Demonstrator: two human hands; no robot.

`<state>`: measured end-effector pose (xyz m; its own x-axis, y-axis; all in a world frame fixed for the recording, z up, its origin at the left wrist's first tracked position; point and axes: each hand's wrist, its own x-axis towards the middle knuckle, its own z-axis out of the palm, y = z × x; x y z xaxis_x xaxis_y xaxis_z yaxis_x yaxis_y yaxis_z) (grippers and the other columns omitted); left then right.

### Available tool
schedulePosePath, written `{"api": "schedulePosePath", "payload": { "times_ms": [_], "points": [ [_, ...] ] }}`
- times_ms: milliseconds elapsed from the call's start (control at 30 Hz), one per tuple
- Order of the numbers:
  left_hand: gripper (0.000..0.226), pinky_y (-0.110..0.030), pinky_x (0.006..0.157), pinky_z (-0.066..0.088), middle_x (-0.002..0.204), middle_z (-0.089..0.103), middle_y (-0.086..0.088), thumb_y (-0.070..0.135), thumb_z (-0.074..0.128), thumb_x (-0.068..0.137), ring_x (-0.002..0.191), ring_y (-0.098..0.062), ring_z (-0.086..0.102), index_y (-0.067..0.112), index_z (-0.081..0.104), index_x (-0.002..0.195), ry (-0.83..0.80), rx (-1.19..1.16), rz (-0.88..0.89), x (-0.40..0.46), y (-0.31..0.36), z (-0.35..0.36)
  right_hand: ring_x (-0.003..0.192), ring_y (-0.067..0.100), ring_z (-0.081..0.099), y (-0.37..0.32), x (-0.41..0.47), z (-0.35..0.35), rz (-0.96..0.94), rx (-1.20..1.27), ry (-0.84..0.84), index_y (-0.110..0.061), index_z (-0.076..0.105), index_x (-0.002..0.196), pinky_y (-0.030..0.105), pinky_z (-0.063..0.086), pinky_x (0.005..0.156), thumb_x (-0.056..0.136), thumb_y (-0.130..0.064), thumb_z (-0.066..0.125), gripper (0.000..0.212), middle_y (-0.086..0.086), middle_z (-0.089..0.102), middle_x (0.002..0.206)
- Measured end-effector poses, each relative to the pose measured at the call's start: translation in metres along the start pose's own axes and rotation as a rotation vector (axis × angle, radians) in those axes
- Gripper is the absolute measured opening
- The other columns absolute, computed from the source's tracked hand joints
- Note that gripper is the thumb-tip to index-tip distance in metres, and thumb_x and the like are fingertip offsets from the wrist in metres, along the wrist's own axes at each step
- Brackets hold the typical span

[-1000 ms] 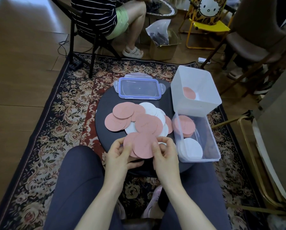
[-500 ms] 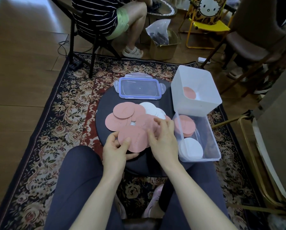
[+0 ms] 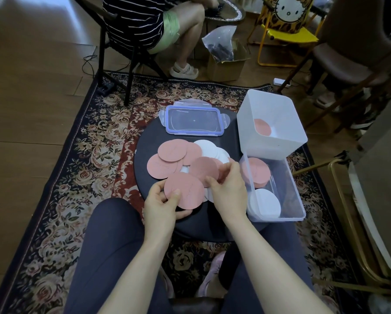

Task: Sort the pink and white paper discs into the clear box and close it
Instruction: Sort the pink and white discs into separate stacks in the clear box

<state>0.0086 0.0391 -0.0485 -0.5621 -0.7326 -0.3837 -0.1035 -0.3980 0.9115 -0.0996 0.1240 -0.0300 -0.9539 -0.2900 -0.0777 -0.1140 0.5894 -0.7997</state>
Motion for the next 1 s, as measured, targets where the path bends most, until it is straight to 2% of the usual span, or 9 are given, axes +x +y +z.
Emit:
{"api": "schedulePosePath", "payload": {
  "times_ms": [67, 167, 300, 400, 467, 567, 733, 867, 1000],
  "points": [
    [0.023, -0.039, 0.066, 0.060, 0.108, 0.067, -0.010, 0.003, 0.056, 0.094, 0.077, -0.004, 0.071, 0.013, 0.058, 0.115, 0.004, 0.008, -0.004, -0.001, 0.000, 0.000, 0.075, 0.000, 0.051, -0.001, 0.000, -0.001, 0.019, 0.032, -0.012, -0.021, 0.044, 0.102, 0.027, 0.036, 0.067, 0.082, -0.017, 0.068, 0.032, -0.014, 0.053, 0.081],
    [0.022, -0.039, 0.066, 0.060, 0.108, 0.068, -0.010, 0.003, 0.056, 0.095, 0.075, -0.005, 0.071, 0.014, 0.058, 0.114, 0.004, 0.015, -0.003, -0.002, 0.001, 0.000, 0.072, 0.009, 0.051, -0.003, -0.002, -0.002, 0.003, 0.050, 0.026, -0.015, 0.051, 0.104, 0.029, 0.037, 0.068, 0.087, -0.017, 0.063, 0.021, -0.014, 0.052, 0.075],
    [0.022, -0.039, 0.066, 0.060, 0.109, 0.068, -0.009, 0.004, 0.056, 0.095, 0.078, -0.008, 0.072, 0.016, 0.058, 0.113, -0.004, 0.007, -0.006, -0.002, 0.003, -0.001, 0.076, 0.021, 0.059, -0.003, -0.010, -0.004, 0.000, 0.159, 0.077, -0.011, 0.055, 0.102, 0.039, 0.047, 0.070, 0.094, -0.021, 0.054, 0.013, 0.002, 0.065, 0.078],
    [0.021, -0.038, 0.065, 0.060, 0.106, 0.069, -0.008, 0.004, 0.056, 0.095, 0.078, -0.012, 0.072, 0.022, 0.059, 0.106, -0.012, -0.002, -0.008, -0.003, 0.005, 0.000, 0.069, 0.018, 0.060, 0.000, -0.019, -0.008, 0.030, 0.242, -0.032, -0.007, 0.057, 0.099, 0.039, 0.047, 0.069, 0.094, -0.019, 0.052, 0.013, 0.003, 0.066, 0.073],
    [0.023, -0.036, 0.063, 0.060, 0.104, 0.070, -0.008, 0.003, 0.055, 0.095, 0.081, -0.016, 0.072, 0.025, 0.059, 0.102, -0.019, -0.015, -0.009, -0.005, 0.007, 0.001, 0.051, 0.006, 0.051, 0.005, -0.028, -0.011, 0.079, 0.312, -0.153, -0.008, 0.056, 0.093, 0.031, 0.040, 0.056, 0.093, -0.016, 0.053, 0.009, 0.002, 0.063, 0.063],
    [0.022, -0.034, 0.061, 0.060, 0.103, 0.071, -0.009, 0.003, 0.054, 0.096, 0.085, -0.019, 0.071, 0.023, 0.059, 0.104, -0.039, -0.029, -0.015, -0.007, 0.009, 0.001, 0.042, 0.000, 0.042, 0.015, -0.039, -0.014, 0.107, 0.298, -0.275, -0.008, 0.057, 0.097, 0.023, 0.032, 0.052, 0.093, -0.014, 0.053, 0.008, -0.003, 0.059, 0.055],
    [0.019, -0.031, 0.061, 0.059, 0.104, 0.070, -0.011, 0.006, 0.055, 0.096, 0.087, -0.021, 0.072, 0.014, 0.057, 0.113, -0.129, -0.034, -0.017, -0.014, 0.006, -0.001, 0.052, 0.000, 0.051, 0.021, -0.045, -0.019, 0.090, 0.219, -0.357, -0.031, 0.062, 0.097, 0.027, 0.038, 0.058, 0.092, -0.024, 0.057, 0.011, -0.006, 0.064, 0.067],
    [0.029, -0.031, 0.063, 0.059, 0.105, 0.069, -0.011, -0.001, 0.059, 0.092, 0.089, -0.026, 0.071, 0.019, 0.056, 0.111, -0.190, -0.005, 0.005, -0.022, 0.003, 0.001, 0.061, 0.007, 0.052, 0.022, -0.046, -0.019, 0.045, 0.179, -0.344, -0.035, 0.063, 0.097, 0.032, 0.046, 0.064, 0.089, -0.028, 0.059, 0.012, -0.010, 0.066, 0.080],
    [0.026, -0.034, 0.066, 0.057, 0.099, 0.069, 0.007, 0.013, 0.062, 0.092, 0.090, -0.016, 0.068, 0.033, 0.056, 0.107, -0.156, 0.321, 0.232, -0.026, -0.002, -0.004, 0.070, 0.017, 0.060, 0.021, -0.052, -0.023, -0.019, 0.134, -0.311, -0.030, 0.062, 0.094, 0.039, 0.053, 0.072, 0.084, -0.034, 0.058, 0.011, -0.006, 0.066, 0.082]
  ]
}}
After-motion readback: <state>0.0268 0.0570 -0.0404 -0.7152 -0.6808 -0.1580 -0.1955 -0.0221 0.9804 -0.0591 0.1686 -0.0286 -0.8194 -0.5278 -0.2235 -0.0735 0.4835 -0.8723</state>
